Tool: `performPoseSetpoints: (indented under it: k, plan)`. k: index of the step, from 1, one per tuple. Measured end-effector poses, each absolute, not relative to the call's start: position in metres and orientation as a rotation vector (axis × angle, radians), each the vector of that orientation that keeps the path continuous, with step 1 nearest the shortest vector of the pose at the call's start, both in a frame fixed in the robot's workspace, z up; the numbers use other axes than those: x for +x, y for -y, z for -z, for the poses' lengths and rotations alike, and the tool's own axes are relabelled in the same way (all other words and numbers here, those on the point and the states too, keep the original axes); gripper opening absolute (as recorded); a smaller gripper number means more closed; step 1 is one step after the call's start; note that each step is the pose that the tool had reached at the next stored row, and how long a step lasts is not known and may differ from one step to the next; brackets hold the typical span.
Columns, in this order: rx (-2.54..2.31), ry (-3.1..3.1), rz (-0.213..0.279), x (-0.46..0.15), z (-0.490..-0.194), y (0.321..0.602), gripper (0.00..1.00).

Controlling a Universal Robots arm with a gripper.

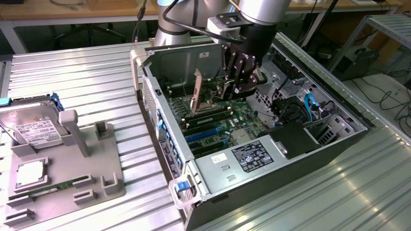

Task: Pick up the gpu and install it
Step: 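Insert the gpu into the slot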

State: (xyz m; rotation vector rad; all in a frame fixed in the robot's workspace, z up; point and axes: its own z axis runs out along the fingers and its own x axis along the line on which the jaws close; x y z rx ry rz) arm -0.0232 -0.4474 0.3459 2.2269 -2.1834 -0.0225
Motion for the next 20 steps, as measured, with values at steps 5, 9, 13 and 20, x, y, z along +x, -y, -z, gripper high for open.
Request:
performPoseSetpoints:
  k: [5, 9, 13, 20]
  plan:
    - [2.238, 2.171, 0.023, -0.023, -0.336, 0.447, 0.28]
    - [2.242, 2.169, 0.023, -0.023, -0.330, 0.447, 0.28]
    - [2.246, 2.175, 0.012, -0.024, -0.326, 0.447, 0.28]
    - [2.227, 2.206, -0.006, -0.029, -0.315, 0.445, 0.28]
